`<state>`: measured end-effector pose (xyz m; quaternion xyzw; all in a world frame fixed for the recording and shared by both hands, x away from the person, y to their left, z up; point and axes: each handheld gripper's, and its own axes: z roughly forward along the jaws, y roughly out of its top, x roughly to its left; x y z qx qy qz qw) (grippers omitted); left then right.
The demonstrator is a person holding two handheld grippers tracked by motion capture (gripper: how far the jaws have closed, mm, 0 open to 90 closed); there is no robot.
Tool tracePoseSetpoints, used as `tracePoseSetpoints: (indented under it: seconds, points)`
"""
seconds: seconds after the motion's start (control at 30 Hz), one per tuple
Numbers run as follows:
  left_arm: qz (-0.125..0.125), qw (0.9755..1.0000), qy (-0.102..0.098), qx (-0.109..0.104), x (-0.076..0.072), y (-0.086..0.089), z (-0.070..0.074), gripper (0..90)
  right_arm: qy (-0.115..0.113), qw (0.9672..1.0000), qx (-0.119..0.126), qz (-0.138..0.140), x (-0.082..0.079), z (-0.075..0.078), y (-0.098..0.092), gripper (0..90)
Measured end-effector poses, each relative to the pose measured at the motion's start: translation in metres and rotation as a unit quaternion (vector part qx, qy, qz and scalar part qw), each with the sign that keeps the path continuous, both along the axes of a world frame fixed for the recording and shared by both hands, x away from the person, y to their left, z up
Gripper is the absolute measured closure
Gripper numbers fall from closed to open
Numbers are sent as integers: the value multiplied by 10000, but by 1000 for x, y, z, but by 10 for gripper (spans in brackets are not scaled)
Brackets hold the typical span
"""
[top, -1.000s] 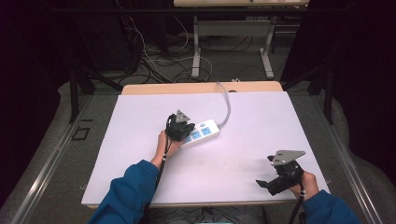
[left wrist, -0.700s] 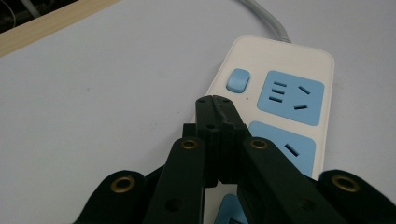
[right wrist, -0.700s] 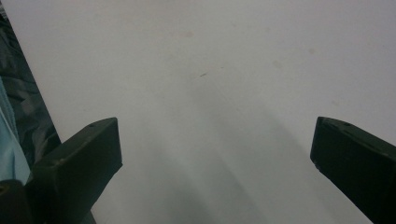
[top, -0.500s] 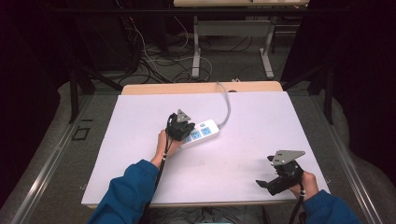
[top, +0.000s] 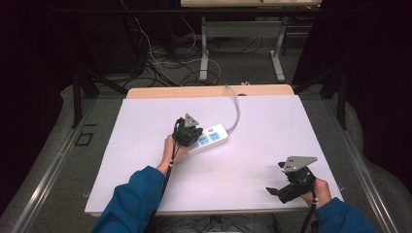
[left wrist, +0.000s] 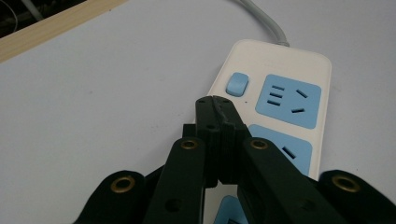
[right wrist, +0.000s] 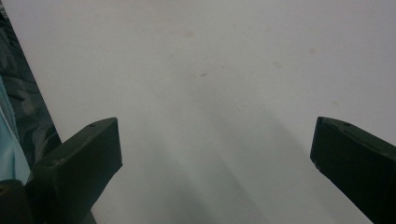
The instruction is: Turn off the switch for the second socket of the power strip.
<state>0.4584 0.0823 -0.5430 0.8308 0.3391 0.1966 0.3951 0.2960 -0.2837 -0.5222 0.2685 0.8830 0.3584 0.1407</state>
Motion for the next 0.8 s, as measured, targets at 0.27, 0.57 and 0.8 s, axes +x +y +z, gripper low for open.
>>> tracePoseSetpoints:
  seconds: [0.27,0.57,0.8]
  points:
    - [10,10000,-38,-45,0,1,5,900,-70,9999,74,-22,0,-1,0,14]
    - [18,9998,-7,-222,-1,5,17,777,-57,10000,19,-37,-1,0,0,14]
    - [69,9999,80,-70,-3,2,22,434,-51,10000,34,-20,-1,0,1,14]
